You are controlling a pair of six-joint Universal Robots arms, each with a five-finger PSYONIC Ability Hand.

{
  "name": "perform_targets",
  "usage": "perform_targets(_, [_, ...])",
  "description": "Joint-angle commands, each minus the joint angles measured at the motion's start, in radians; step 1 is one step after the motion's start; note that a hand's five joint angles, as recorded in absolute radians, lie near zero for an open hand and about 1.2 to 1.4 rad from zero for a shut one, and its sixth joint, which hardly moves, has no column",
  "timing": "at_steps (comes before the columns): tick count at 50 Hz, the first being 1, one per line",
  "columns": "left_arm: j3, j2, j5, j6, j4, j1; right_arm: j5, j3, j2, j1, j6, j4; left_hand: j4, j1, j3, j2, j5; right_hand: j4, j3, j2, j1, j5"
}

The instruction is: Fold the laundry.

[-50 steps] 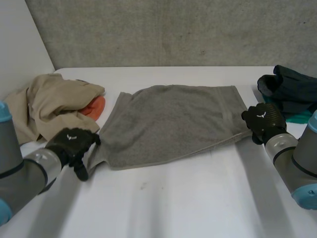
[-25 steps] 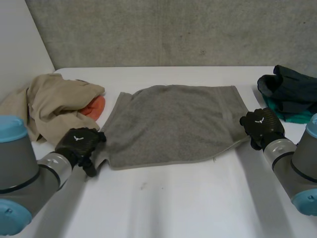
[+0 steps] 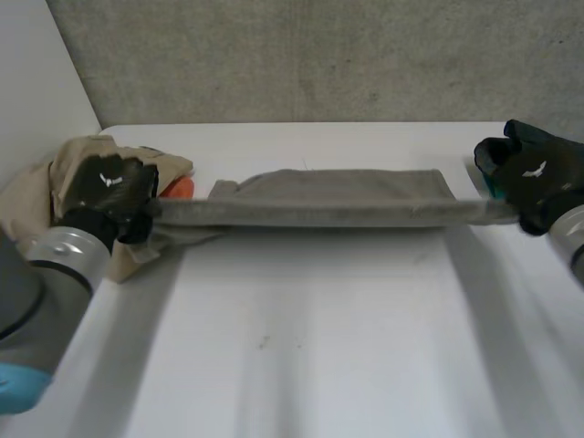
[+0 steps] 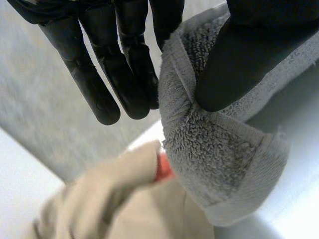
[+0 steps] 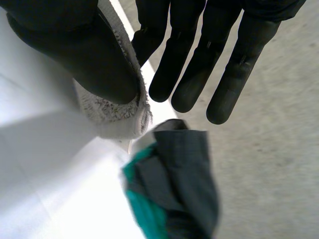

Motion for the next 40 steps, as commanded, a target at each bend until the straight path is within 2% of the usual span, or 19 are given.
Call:
perform_targets(1, [-0.014, 0.195, 0.133, 0.097, -0.148, 0.008, -0.003, -0.118, -0.193, -0.024, -0.054, 0.251, 0.194, 0.235, 0.203, 0.197, 0.239, 0.198, 0.205, 0.214, 0.26, 0.202])
perform_targets(4, [-0.045, 0.201, 0.162, 0.12, -0.178, 0.008, -0.012, -0.142, -0.208, -0.038, -0.057, 0.343, 0.109, 0.15, 0.118, 0.112, 0.154, 0.198, 0.205, 0.214, 0.26, 0.202])
perform_targets(8, [-0.099, 0.175, 0.174, 0.152, -0.168, 0.011, -0.014, -0.133, -0.204, -0.041, -0.053, 0.38, -0.026, 0.015, -0.017, -0.023, 0.019, 0.198, 0.205, 0.214, 0.26, 0.202])
perform_targets(14, [-0.131, -0.007, 0.161, 0.206, -0.098, 0.023, -0.008, -0.087, -0.126, -0.033, -0.057, 0.342, -0.065, -0.023, -0.056, -0.062, -0.019, 0.198, 0.205, 0.214, 0.26, 0.202])
perform_targets(22, [-0.128, -0.118, 0.159, 0.221, -0.082, 0.069, 0.0, -0.053, 0.025, -0.035, -0.051, 0.247, -0.044, -0.003, -0.035, -0.041, 0.001, 0.198, 0.205, 0.214, 0.26, 0.202])
perform_targets(32, [-0.136, -0.129, 0.161, 0.215, -0.096, 0.072, 0.003, -0.052, 0.089, -0.038, -0.046, 0.191, -0.082, -0.041, -0.073, -0.079, -0.037, 0.198, 0.205, 0.214, 0.26, 0.202])
perform_targets(40, [-0.146, -0.123, 0.161, 0.217, -0.161, 0.074, 0.005, -0.055, 0.117, -0.039, -0.048, 0.176, -0.255, -0.214, -0.246, -0.252, -0.21, 0.198, 0.205, 0.214, 0.26, 0.202])
